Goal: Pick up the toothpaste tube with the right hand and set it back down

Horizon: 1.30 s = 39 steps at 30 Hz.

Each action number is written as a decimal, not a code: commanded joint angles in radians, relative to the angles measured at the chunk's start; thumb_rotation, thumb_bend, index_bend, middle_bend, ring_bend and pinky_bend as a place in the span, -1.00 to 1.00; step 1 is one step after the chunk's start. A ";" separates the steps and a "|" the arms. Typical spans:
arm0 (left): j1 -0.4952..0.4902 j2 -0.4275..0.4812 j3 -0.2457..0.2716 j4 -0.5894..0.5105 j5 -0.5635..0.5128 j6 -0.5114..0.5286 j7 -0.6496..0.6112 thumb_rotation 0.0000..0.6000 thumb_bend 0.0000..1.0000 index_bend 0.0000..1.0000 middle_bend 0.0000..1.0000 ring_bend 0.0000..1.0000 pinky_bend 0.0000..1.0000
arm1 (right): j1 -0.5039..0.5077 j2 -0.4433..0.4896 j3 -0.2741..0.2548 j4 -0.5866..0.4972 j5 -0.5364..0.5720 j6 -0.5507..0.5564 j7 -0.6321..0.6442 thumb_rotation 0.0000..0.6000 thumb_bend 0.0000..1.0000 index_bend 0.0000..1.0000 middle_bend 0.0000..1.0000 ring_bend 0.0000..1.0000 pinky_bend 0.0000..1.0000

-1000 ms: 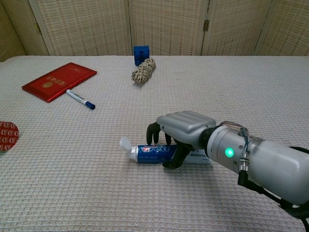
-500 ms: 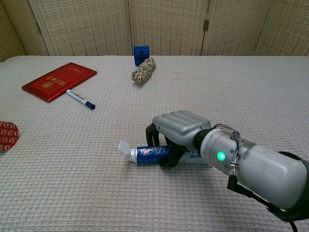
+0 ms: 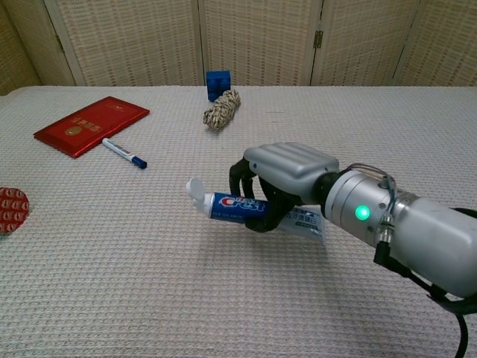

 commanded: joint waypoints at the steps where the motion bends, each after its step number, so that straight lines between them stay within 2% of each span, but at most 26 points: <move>1: -0.044 -0.001 -0.011 0.012 0.059 -0.003 -0.012 1.00 -0.27 -0.76 -0.61 -0.55 -0.94 | -0.010 0.050 0.008 -0.024 -0.061 0.012 0.066 1.00 0.38 0.27 0.10 0.27 0.28; 6: -0.114 -0.017 -0.022 0.039 0.155 0.003 -0.032 1.00 -0.07 -0.65 -0.42 -0.37 -0.68 | -0.001 0.106 -0.002 -0.002 -0.180 0.037 0.104 1.00 0.42 0.30 0.12 0.31 0.31; 9: -0.156 -0.025 -0.020 0.046 0.210 -0.007 -0.030 1.00 -0.03 -0.61 -0.29 -0.22 -0.48 | 0.012 0.131 0.001 -0.002 -0.189 0.009 0.126 1.00 0.43 0.30 0.12 0.32 0.33; 12: -0.195 -0.024 -0.013 0.038 0.249 -0.035 -0.029 1.00 0.03 -0.56 -0.07 0.01 -0.28 | 0.045 0.182 0.023 -0.042 -0.133 -0.076 0.118 1.00 0.45 0.30 0.12 0.32 0.33; 16: -0.246 -0.012 0.004 -0.004 0.289 -0.098 0.004 1.00 0.09 -0.52 0.26 0.27 0.02 | 0.108 0.259 0.048 -0.131 -0.013 -0.177 -0.002 1.00 0.47 0.30 0.12 0.32 0.33; 23: -0.316 -0.016 0.024 -0.066 0.300 -0.209 0.044 1.00 0.12 -0.54 0.66 0.57 0.31 | 0.242 0.345 0.057 -0.246 0.275 -0.235 -0.223 1.00 0.55 0.30 0.12 0.32 0.33; 33: -0.378 -0.039 0.034 -0.133 0.279 -0.319 0.117 1.00 0.31 -0.71 0.74 0.69 0.37 | 0.419 0.361 0.011 -0.276 0.523 -0.221 -0.358 1.00 0.61 0.30 0.12 0.33 0.33; 39: -0.409 -0.064 0.027 -0.164 0.241 -0.378 0.162 1.00 0.34 -0.77 0.74 0.70 0.37 | 0.479 0.332 -0.019 -0.264 0.586 -0.191 -0.370 1.00 0.62 0.30 0.12 0.33 0.33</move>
